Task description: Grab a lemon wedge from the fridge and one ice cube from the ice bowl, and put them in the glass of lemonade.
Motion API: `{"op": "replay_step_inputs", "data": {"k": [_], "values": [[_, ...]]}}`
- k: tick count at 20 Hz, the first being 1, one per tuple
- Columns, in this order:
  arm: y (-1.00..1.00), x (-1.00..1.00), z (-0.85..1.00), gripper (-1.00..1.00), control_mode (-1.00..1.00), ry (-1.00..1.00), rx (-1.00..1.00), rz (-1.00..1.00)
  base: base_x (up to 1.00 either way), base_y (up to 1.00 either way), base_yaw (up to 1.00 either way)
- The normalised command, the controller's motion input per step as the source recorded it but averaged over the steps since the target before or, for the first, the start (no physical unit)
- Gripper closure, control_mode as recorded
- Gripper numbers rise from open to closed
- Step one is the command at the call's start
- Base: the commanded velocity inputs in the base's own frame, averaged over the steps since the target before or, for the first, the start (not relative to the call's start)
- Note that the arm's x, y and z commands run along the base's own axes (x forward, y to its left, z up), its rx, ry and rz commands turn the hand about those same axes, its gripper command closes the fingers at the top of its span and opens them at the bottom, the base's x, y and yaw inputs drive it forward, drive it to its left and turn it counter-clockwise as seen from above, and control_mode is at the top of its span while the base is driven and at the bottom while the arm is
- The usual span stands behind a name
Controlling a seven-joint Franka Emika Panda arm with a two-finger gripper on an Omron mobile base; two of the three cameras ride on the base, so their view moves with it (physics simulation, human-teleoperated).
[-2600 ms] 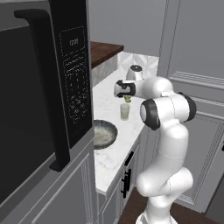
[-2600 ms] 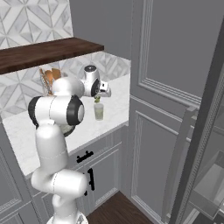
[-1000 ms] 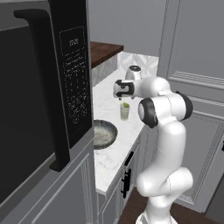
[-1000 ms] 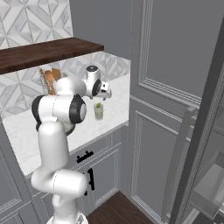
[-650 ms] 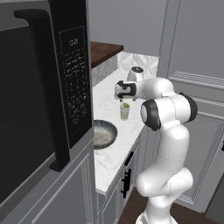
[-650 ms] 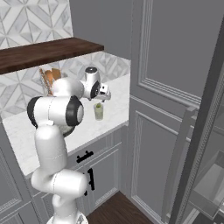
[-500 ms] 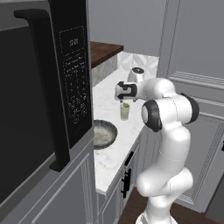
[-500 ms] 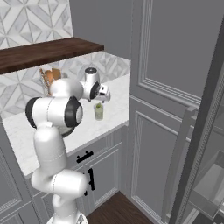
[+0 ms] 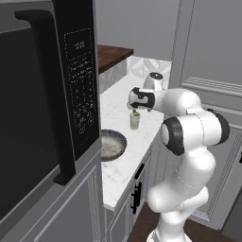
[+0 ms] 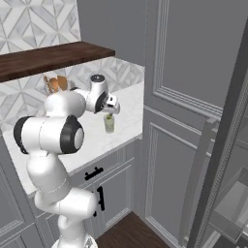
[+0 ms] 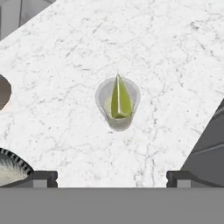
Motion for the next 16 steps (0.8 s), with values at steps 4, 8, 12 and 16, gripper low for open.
{"op": "replay_step_inputs", "data": {"k": [4,8,12,16], "values": [[0.0,-0.96,0.98,-1.0,-1.0,0.0,0.0,0.0,0.0,0.0,0.0],[-0.03,-1.0,0.86,-1.0,-1.0,0.03,0.0,0.0,0.0,0.0,0.0],[-0.02,-1.0,0.32,-1.0,-1.0,-0.03,0.0,0.0,0.0,0.0,0.0],[-0.05,-1.0,0.0,-1.0,-1.0,-0.07,0.04,0.0,0.0,0.0,0.0]]}}
